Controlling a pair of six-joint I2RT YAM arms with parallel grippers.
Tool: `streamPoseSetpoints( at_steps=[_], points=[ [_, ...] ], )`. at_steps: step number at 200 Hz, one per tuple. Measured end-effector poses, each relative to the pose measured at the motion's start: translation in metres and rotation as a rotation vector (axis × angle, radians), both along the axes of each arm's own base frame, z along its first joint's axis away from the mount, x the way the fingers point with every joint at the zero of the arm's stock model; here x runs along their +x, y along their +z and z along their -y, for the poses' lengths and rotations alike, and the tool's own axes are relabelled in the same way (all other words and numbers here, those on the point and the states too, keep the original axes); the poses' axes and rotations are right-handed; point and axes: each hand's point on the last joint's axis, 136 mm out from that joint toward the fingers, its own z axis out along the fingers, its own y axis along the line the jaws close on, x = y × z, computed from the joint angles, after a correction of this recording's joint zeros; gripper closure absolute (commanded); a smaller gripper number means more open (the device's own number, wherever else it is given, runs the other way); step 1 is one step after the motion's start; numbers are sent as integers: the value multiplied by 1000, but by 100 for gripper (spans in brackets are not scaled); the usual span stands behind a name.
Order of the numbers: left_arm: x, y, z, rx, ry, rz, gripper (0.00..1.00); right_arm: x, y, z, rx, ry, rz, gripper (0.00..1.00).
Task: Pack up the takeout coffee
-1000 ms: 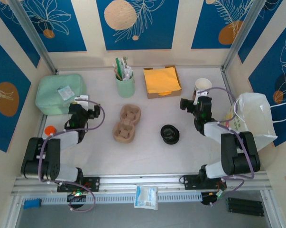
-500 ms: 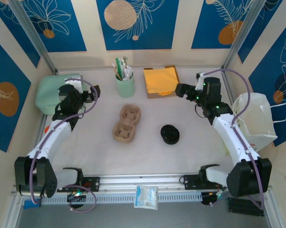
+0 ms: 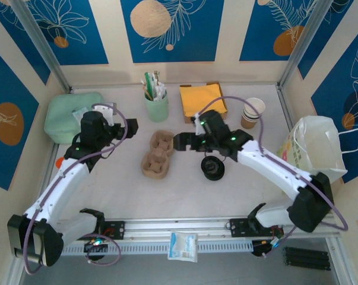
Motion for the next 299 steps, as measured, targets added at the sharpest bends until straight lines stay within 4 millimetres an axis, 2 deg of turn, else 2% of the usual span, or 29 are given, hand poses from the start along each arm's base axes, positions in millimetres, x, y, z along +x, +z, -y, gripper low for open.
streamPoseSetpoints(
  at_steps=[23,48,70,96,141,204,229,255,268,283,299],
  points=[
    [-9,-8,-2,-7,5,-28,0,-17,-43,-29,-41,5,-142,1],
    [-12,-11,-3,-5,7,-46,1,-22,-78,-44,-82,-39,-254,1],
    [-14,-10,-3,-5,7,-46,1,-20,-95,-50,-90,-81,-310,1],
    [-15,-8,-3,-7,7,-39,1,-13,-105,-62,-71,-102,-344,1],
    [-17,-9,-4,-5,8,-48,1,18,-101,-103,9,-74,-361,0],
    [-22,0,-5,-28,16,-29,0,77,-91,-186,118,26,-329,2],
    [-23,1,-5,-37,20,-29,1,92,-84,-207,143,62,-306,3],
    [-24,-1,-5,-37,20,-40,1,88,-79,-207,136,96,-299,6],
    [-25,-4,-5,-35,20,-51,1,80,-77,-200,128,113,-302,7],
    [-26,-5,-5,-35,20,-57,1,66,-70,-182,108,119,-313,7],
    [-28,-6,-4,-42,12,-72,0,52,-46,-158,103,126,-294,9]
  ],
)
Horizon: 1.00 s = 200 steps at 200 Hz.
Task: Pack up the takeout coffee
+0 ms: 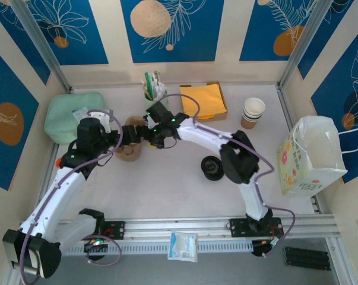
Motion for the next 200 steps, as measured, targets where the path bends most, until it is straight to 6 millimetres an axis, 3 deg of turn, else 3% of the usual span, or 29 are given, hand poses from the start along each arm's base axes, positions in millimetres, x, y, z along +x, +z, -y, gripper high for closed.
streamPoseSetpoints(
  at_steps=[24,40,55,74,94,114,133,176,200],
  points=[
    [-3,6,8,-31,-35,-11,1,2,66,43,42,-27,93,13],
    [-4,14,15,-55,-62,-3,0,23,119,89,69,-100,196,15],
    [-5,22,25,-74,-94,3,1,48,162,144,58,-203,300,18],
    [-7,33,41,-81,-140,7,1,75,192,211,-2,-339,385,22],
    [-8,43,61,-83,-195,11,1,89,203,261,-88,-425,423,32],
    [-9,44,80,-78,-245,2,1,103,199,294,-197,-463,420,39],
    [-9,37,97,-67,-284,-25,1,121,179,317,-321,-476,388,42],
    [-10,14,135,-36,-358,-95,0,162,91,356,-619,-442,217,50],
    [-11,10,154,-26,-396,-106,1,168,53,378,-727,-427,121,53]
  ],
)
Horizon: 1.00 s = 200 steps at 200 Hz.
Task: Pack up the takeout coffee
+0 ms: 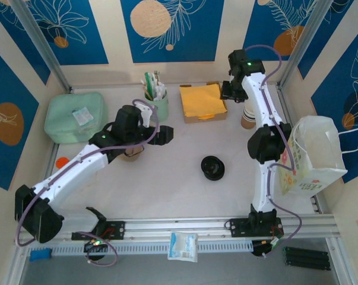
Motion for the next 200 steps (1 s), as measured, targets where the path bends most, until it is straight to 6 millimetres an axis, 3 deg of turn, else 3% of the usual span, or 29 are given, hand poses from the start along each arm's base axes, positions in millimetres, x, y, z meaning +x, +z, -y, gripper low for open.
streamPoseSetpoints(
  at_steps=[17,69,111,200],
  points=[
    [-1,-2,12,3,-26,-3,1,-3,-12,19,-28,-29,-51,53],
    [3,-16,43,18,-77,-23,1,-6,-13,64,-36,-116,-71,53],
    [5,-24,56,26,-97,-34,1,-6,-14,67,-34,-115,-73,57],
    [11,-17,69,14,-111,-20,1,0,-24,75,-26,-109,-81,65]
  ],
)
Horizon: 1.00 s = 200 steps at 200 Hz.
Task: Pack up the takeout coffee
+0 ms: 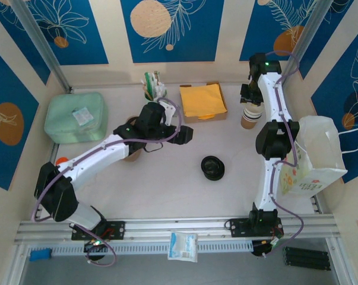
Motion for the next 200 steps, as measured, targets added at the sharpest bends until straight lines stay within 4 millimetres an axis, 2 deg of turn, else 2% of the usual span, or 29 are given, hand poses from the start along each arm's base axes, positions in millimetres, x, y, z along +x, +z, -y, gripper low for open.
streamPoseSetpoints(
  at_steps=[52,78,151,182,200],
  points=[
    [0,-4,5,5,-5,-9,0,3,-3,-2,8,12,3,70],
    [0,-5,6,4,-4,-16,1,2,-5,-2,7,14,-3,64],
    [0,-3,11,-2,-9,-16,1,-1,-16,-9,6,31,-29,63],
    [1,-4,11,0,-9,-18,1,-2,-16,-9,5,35,-30,65],
    [1,-5,12,2,-9,-20,0,-2,-16,-9,4,38,-31,71]
  ],
)
